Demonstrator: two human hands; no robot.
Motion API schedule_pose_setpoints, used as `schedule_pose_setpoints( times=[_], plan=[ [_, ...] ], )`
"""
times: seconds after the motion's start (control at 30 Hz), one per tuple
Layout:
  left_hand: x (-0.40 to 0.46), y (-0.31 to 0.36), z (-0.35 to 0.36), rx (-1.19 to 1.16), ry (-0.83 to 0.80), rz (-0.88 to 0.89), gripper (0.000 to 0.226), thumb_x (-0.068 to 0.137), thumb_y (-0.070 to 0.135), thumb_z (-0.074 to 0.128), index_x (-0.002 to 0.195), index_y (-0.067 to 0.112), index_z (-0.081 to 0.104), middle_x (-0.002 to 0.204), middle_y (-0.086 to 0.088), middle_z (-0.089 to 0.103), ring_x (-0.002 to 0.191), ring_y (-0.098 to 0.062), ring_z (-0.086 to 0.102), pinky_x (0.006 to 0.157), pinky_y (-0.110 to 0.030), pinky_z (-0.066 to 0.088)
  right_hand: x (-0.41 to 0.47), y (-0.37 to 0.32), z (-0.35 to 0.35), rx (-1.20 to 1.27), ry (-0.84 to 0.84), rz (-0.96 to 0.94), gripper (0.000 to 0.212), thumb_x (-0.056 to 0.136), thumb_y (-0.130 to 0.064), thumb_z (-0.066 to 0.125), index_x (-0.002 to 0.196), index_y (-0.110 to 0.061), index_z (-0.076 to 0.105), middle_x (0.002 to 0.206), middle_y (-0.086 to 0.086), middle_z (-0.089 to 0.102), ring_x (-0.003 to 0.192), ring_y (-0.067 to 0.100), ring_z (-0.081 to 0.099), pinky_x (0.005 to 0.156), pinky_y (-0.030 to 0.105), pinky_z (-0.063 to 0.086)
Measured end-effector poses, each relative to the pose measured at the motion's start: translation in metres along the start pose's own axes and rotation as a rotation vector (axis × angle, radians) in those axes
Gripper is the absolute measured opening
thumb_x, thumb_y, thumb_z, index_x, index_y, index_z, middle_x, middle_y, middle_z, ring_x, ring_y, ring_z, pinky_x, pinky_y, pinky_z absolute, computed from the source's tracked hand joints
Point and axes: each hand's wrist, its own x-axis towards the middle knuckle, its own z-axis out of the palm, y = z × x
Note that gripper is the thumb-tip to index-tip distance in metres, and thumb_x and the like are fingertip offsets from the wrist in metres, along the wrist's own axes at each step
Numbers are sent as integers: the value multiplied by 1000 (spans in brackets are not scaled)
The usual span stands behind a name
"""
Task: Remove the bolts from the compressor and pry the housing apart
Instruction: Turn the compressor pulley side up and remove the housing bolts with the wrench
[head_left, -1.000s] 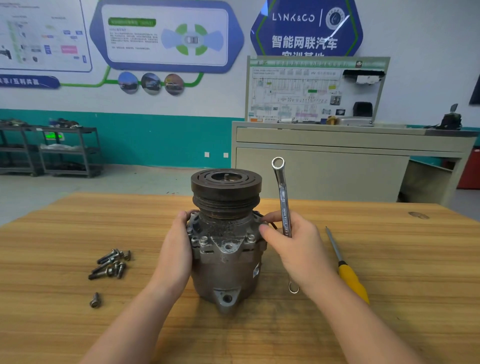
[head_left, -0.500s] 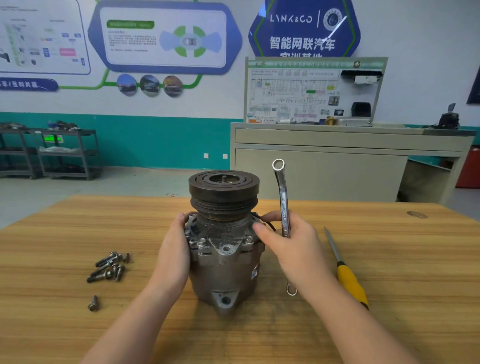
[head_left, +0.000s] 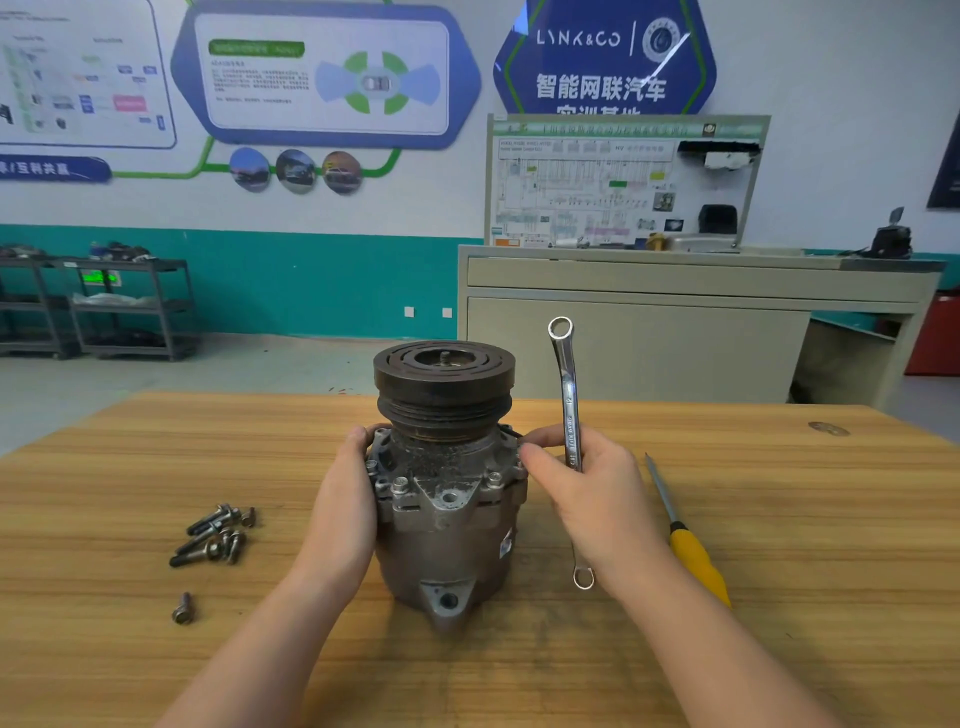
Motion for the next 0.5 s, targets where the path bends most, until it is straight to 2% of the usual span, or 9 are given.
schedule_pose_setpoints(
  times=[0.13,0.2,0.33,0.4,0.5],
  plan=[
    [0,-2,-2,36,19,26,64,104,36,21,66,58,68,71,30,69,69,20,60,72,-22,39,-1,0,0,-7,9,1,17,78,-29,77,76,-21,62,45,-11,40,40,4,32,38,11,26],
    [0,-3,-2,30,20,27,64,104,36,21,65,56,68,69,29,69,66,19,60,70,-22,39,0,0,-1,-23,14,16,17,77,-28,77,75,-21,62,43,-11,36,40,5,29,38,12,24],
    [0,-4,-1,4,35,11,57,104,33,25,70,36,71,65,26,69,61,17,60,67,-20,38,-1,-3,-1,-18,-4,3,9,81,-24,74,76,-23,66,54,-2,47,47,8,38,40,12,28],
    [1,-5,-2,24,32,34,61,104,34,24,68,43,73,66,28,68,63,19,59,71,-21,39,-3,-2,0,-16,-21,0,12,79,-29,75,80,-25,64,51,-5,48,44,7,38,38,10,29],
    [1,-4,-2,20,16,42,65,104,36,22,63,57,68,67,30,68,64,20,59,73,-22,39,-2,0,0,-10,-11,3,19,77,-28,78,78,-23,59,39,-11,36,35,4,29,36,10,23]
  ],
)
